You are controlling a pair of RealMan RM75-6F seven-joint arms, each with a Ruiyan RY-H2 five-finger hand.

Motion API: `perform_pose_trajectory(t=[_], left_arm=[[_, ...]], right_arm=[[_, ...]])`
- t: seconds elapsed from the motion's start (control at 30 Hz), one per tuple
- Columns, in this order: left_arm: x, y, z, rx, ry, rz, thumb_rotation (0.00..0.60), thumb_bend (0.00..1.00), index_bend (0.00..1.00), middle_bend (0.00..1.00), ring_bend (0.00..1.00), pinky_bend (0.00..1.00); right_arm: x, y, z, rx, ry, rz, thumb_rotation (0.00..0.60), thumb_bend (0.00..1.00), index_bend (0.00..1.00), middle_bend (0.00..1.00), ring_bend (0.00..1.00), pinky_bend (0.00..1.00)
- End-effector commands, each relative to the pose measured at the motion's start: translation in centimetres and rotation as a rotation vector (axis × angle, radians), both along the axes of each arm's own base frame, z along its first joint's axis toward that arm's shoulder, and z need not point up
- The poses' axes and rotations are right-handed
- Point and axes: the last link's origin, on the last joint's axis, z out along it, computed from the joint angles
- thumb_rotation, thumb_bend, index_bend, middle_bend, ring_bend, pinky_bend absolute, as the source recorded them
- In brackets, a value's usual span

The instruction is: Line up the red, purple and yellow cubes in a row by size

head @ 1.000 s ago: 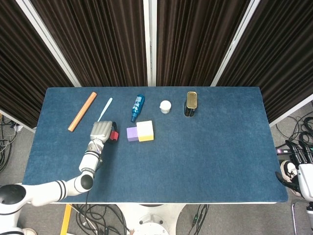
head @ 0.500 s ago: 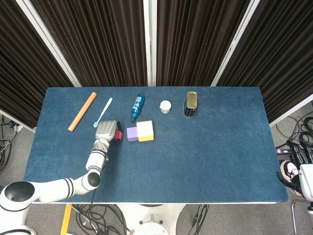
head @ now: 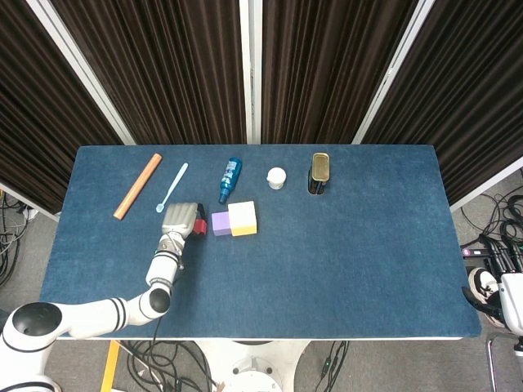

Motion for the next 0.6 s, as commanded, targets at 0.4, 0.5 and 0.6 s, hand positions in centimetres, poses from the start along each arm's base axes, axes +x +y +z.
perform_pose_trajectory(t=[0.4, 0.5, 0.6], left_arm=[[-2.4, -1.6, 4.4, 0.058, 0.044, -0.114, 0.6, 0.28, 0.2, 0.93, 0.93, 1.0], [-3.8, -1.7, 4.7, 0.042, 0.099, -0.145, 0.6, 0.27, 0.2, 0.92, 0.93, 1.0], [-4.4, -1.2, 4.1, 0.042, 0.149, -0.164, 0.6, 0.18, 0.2, 0.92, 0.93, 1.0]], right_arm=[[0.1, -0.1, 0.1, 0.001, -0.002, 0.014, 0.6, 0.13, 0.05, 0.12, 0.01, 0.13], [0.1, -0.1, 0.0, 0.003, -0.004, 0.015, 0.6, 0.13, 0.05, 0.12, 0.01, 0.13], [0.2, 0.0, -0.2, 0.005, -0.006, 0.016, 0.6, 0.13, 0.05, 0.12, 0.01, 0.13]])
